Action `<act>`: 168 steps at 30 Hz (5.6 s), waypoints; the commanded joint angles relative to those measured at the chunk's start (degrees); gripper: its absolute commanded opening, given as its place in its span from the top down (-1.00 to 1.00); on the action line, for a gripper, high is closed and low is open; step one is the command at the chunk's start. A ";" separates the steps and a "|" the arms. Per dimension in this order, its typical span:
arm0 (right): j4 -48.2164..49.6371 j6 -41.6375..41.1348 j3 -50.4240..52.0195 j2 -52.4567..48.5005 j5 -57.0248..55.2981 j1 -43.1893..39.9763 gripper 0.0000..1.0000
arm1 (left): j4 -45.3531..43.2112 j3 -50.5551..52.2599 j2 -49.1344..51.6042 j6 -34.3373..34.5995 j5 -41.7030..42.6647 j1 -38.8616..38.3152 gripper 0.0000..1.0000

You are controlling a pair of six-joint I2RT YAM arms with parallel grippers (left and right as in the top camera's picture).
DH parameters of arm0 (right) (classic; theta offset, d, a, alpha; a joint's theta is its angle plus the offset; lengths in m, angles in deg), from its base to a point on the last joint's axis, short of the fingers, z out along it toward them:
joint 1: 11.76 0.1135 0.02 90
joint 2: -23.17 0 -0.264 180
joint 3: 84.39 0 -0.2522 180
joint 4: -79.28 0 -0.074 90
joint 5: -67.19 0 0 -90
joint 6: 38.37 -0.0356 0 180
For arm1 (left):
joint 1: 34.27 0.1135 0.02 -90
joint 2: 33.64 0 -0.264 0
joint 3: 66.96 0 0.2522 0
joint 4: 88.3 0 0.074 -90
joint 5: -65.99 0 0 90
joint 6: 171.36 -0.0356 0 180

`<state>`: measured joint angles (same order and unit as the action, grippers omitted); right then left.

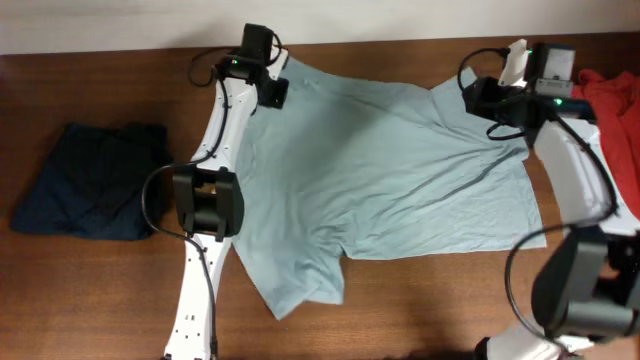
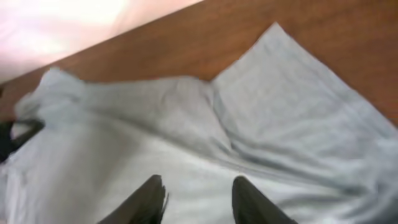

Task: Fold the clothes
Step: 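Pull the collar edge upward with the left gripper to smooth the shirt, then move the left gripper down toward the shirt's lower left hem, then grasp the bottom hem corners with both grippers and pull outward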

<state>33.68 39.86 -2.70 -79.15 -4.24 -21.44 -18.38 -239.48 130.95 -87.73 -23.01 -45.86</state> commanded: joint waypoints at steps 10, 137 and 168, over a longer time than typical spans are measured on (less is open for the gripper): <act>-21.09 0.42 0.11 1.33 -5.73 -0.22 -0.45 | 9.66 -16.63 8.55 0.31 -4.04 6.40 -0.65; -15.21 -8.04 29.57 1.81 -13.14 -15.54 0.83 | 5.31 119.60 -90.86 30.32 9.55 1.31 0.99; -12.76 -8.02 13.35 11.87 -4.48 -15.13 0.02 | 10.16 109.92 -98.03 30.03 8.55 3.89 -0.31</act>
<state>17.58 28.99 15.48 -69.60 -18.75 -36.91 -8.11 -125.67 33.43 -57.07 -13.79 -42.32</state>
